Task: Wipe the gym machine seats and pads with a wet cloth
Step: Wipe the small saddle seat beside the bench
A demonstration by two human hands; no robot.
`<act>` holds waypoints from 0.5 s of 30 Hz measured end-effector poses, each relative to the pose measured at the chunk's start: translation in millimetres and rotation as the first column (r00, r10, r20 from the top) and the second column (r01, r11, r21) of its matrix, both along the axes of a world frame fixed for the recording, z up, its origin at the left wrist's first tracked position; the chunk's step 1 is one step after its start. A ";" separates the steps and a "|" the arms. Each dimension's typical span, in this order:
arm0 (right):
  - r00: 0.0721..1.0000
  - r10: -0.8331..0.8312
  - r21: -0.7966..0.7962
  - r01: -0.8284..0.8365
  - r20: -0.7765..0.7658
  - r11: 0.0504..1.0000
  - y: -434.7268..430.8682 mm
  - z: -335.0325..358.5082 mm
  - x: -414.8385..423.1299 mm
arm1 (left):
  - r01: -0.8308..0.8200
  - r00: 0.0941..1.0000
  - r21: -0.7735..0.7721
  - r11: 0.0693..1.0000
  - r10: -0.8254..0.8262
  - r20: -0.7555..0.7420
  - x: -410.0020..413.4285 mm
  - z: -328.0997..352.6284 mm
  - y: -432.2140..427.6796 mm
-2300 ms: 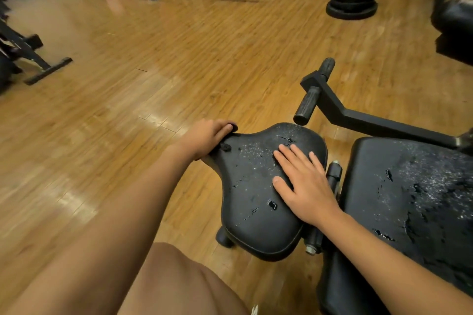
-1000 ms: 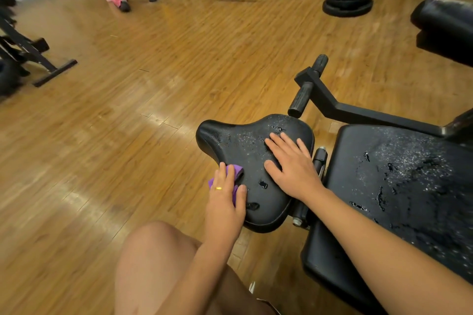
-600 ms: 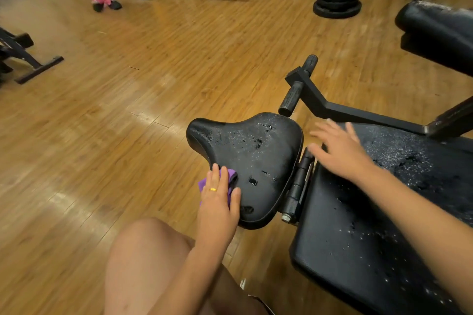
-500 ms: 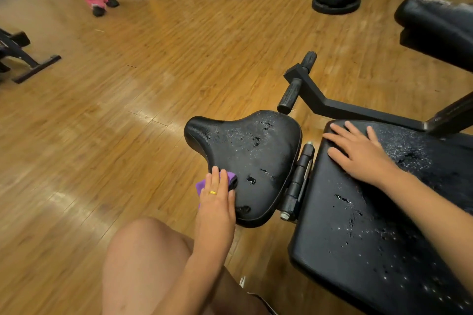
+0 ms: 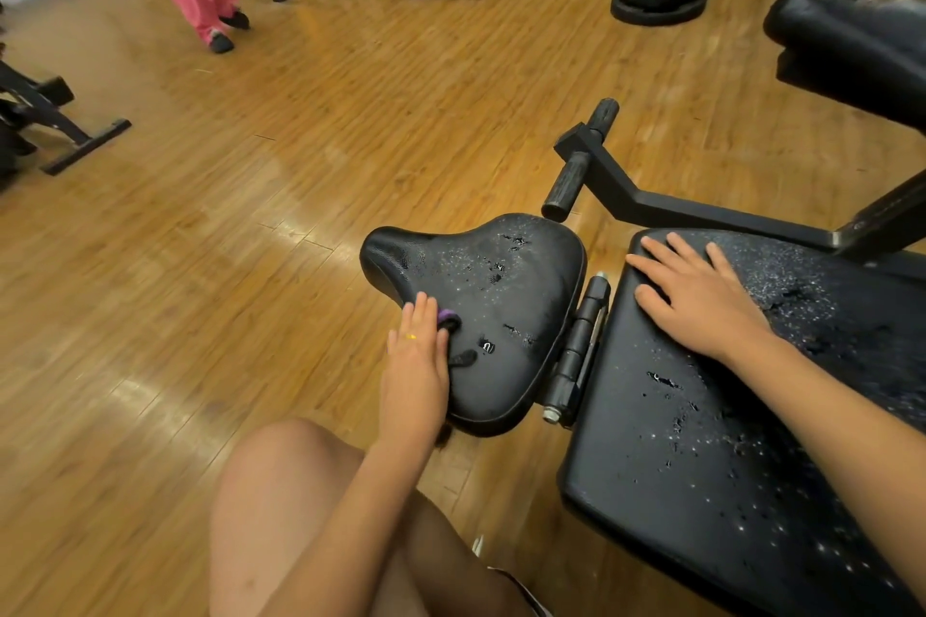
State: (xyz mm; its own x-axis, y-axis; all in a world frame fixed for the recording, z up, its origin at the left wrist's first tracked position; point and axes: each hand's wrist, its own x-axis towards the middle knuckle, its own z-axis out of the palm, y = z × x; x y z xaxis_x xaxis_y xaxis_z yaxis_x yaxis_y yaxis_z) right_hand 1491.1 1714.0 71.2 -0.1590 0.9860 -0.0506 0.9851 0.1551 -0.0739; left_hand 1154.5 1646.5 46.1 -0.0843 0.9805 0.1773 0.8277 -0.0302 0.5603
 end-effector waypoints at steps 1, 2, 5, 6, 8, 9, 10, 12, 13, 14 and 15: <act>1.000 0.000 -0.001 0.000 -0.001 1.000 -1.4 -0.6 -0.3 | -0.014 1.000 0.002 1.000 0.014 0.028 -2.4 1.6 11.7; 1.000 -0.001 0.000 0.001 -0.003 1.000 -2.3 -0.3 0.0 | -0.014 0.998 0.006 1.000 0.013 0.054 -4.1 3.5 24.2; 1.000 -0.004 0.006 0.004 -0.007 1.000 -2.4 1.3 1.1 | -0.004 0.998 0.043 0.999 0.001 0.064 -8.0 13.3 66.9; 1.000 -0.005 0.009 0.005 -0.009 1.000 -2.0 1.8 1.8 | -0.013 0.999 0.048 0.999 0.011 0.050 -9.4 17.9 82.1; 1.000 -0.006 0.013 0.006 -0.014 1.000 -1.2 1.8 2.3 | -0.043 0.999 0.042 0.998 0.042 0.028 -12.2 26.2 104.8; 1.000 -0.004 0.013 0.005 -0.015 1.000 -1.1 1.2 1.8 | -0.056 0.998 0.034 0.998 0.055 0.036 -13.8 27.8 110.1; 1.000 -0.004 0.013 0.004 -0.016 1.000 -1.5 0.8 1.2 | -0.066 0.996 0.029 0.997 0.064 0.054 -14.6 28.1 110.2; 1.000 -0.004 0.018 0.004 -0.018 1.000 -1.2 0.4 0.6 | -0.075 0.994 0.029 0.997 0.073 0.080 -12.7 26.0 101.6; 1.000 -0.004 0.019 0.005 -0.017 1.000 -1.4 0.3 0.7 | -0.069 0.995 0.019 0.997 0.068 0.078 -10.1 25.5 93.0; 1.000 -0.005 0.021 0.005 -0.016 1.000 -1.6 0.0 1.2 | -0.056 0.995 -0.010 0.998 0.057 0.078 -7.8 25.9 84.3; 1.000 -0.007 0.024 0.007 -0.014 1.000 -1.5 -0.3 2.0 | -0.038 0.995 -0.057 0.998 0.043 0.087 -6.0 27.9 76.4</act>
